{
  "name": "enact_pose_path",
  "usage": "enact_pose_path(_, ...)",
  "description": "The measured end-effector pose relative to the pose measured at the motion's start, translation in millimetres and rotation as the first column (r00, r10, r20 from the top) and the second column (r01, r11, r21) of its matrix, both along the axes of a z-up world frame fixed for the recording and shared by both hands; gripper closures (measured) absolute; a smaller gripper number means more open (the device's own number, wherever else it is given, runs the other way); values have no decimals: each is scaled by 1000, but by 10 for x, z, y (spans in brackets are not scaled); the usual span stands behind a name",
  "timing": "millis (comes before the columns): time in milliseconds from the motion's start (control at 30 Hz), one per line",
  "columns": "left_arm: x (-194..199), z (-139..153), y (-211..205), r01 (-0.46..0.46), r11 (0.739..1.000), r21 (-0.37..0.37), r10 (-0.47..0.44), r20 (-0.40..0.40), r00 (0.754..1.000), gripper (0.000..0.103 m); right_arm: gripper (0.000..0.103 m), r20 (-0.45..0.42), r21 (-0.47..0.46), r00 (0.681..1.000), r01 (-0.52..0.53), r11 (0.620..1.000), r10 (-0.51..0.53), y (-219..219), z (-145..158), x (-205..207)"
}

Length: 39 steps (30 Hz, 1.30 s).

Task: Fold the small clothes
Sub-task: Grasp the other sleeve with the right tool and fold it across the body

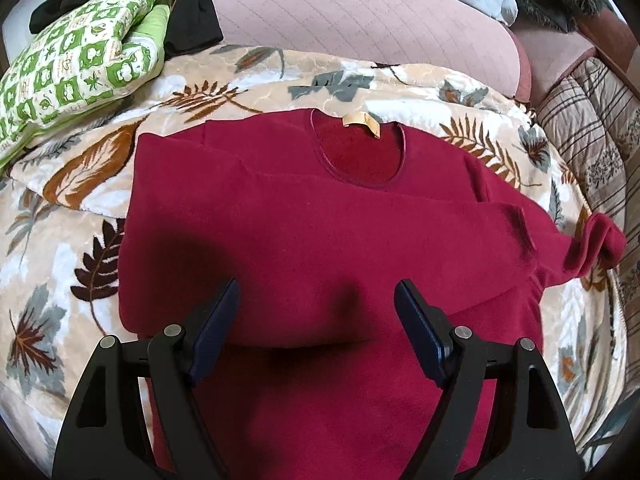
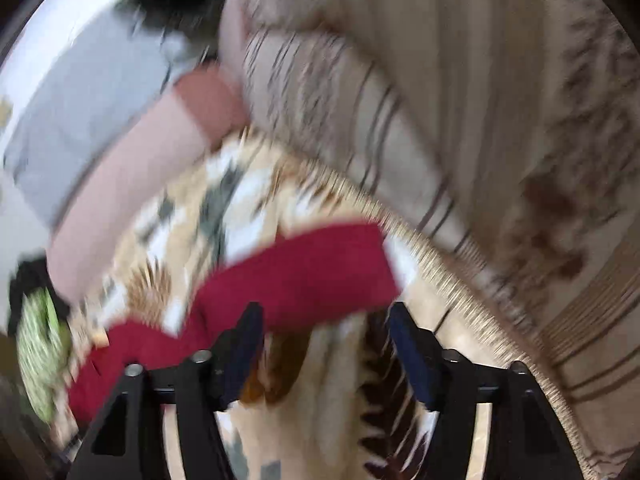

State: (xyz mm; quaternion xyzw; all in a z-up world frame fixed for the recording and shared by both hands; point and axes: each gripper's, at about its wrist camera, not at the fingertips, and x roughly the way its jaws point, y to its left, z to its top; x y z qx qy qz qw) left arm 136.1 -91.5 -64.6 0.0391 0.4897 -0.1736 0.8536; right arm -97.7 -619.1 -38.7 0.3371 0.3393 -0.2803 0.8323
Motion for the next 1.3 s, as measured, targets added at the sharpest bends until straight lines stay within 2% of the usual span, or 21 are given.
enact_pose_path(100, -20, 14, -5, 7, 1000, -11, -7, -2, 1000, 23, 27, -61, -45, 998, -35, 998, 32, -130, -47, 182)
enact_pose_path(233, -21, 7, -5, 16, 1000, 1, -16, -7, 1000, 23, 28, -41, 47, 992, -114, 992, 116, -231, -353, 335)
enact_pose_path(267, -8, 15, 13, 14, 1000, 0, -14, -9, 1000, 23, 44, -13, 75, 989, -148, 986, 149, -240, -401, 345)
enact_pose_path(300, 2, 26, 33, 10, 1000, -3, -10, -7, 1000, 23, 81, 1, 80, 985, -174, 981, 174, -235, -426, 356)
enact_pose_path(333, 14, 39, 56, 5, 1000, -7, -5, -5, 1000, 23, 94, -26, 34, 984, -177, 984, 178, -202, -389, 379)
enact_pose_path(367, 29, 55, 81, 0, 1000, -12, 0, -4, 1000, 23, 97, -40, -25, 984, -176, 984, 175, -161, -315, 391)
enact_pose_path(467, 76, 121, 172, -18, 999, -29, 18, 3, 1000, 23, 98, -47, -234, 975, -223, 946, 218, 62, 145, 555)
enact_pose_path(600, 126, 270, 320, -49, 997, -60, 51, 25, 998, 23, 99, -10, -462, 944, -297, 836, 330, 604, 875, 881)
enact_pose_path(667, 112, 383, 397, -55, 995, -89, 59, 46, 997, 23, 99, 38, -547, 894, -356, 758, 447, 1086, 1231, 1085)
enact_pose_path(733, 87, 496, 460, -54, 993, -106, 62, 71, 996, 23, 99, 77, -587, 836, -403, 702, 544, 1528, 1445, 1248)
enact_pose_path(800, 57, 626, 555, -54, 990, -127, 67, 100, 993, 23, 99, 111, -608, 750, -468, 641, 652, 2003, 1595, 1440)
enact_pose_path(867, 30, 732, 681, -60, 987, -146, 78, 121, 990, 23, 99, 139, -616, 620, -556, 558, 772, 2554, 1688, 1666)
enact_pose_path(900, 18, 768, 742, -66, 986, -153, 86, 128, 988, 23, 99, 162, -606, 532, -612, 509, 831, 2845, 1700, 1793)
enact_pose_path(967, -9, 847, 912, -83, 981, -174, 109, 145, 983, 23, 99, 193, -585, 429, -672, 454, 883, 3266, 1633, 1983)
enact_pose_path(1033, -38, 890, 1087, -110, 978, -176, 139, 161, 977, 23, 98, 209, -506, 325, -771, 386, 922, 3727, 1412, 2289)
enact_pose_path(1067, -47, 895, 1154, -116, 979, -170, 144, 166, 975, 23, 88, 183, -457, 299, -818, 350, 937, 3891, 1288, 2429)
enact_pose_path(1100, -50, 891, 1201, -118, 980, -162, 145, 169, 975, 23, 64, 139, -394, 285, -863, 317, 948, 4052, 1137, 2565)
enact_pose_path(1133, -50, 879, 1236, -120, 981, -155, 146, 168, 975, 23, 56, 113, -346, 283, -888, 305, 952, 4147, 1005, 2638)
enact_pose_path(1200, -38, 844, 1279, -120, 982, -147, 144, 166, 976, 23, 55, 110, -340, 276, -892, 297, 955, 4150, 928, 2563)
enact_pose_path(1233, -24, 824, 1274, -115, 982, -148, 139, 164, 977, 23, 55, 110, -353, 304, -878, 323, 946, 4038, 928, 2458)
enact_pose_path(1300, 3, 769, 1237, -105, 982, -156, 129, 155, 979, 23, 54, 113, -351, 386, -847, 400, 916, 3758, 897, 2300)
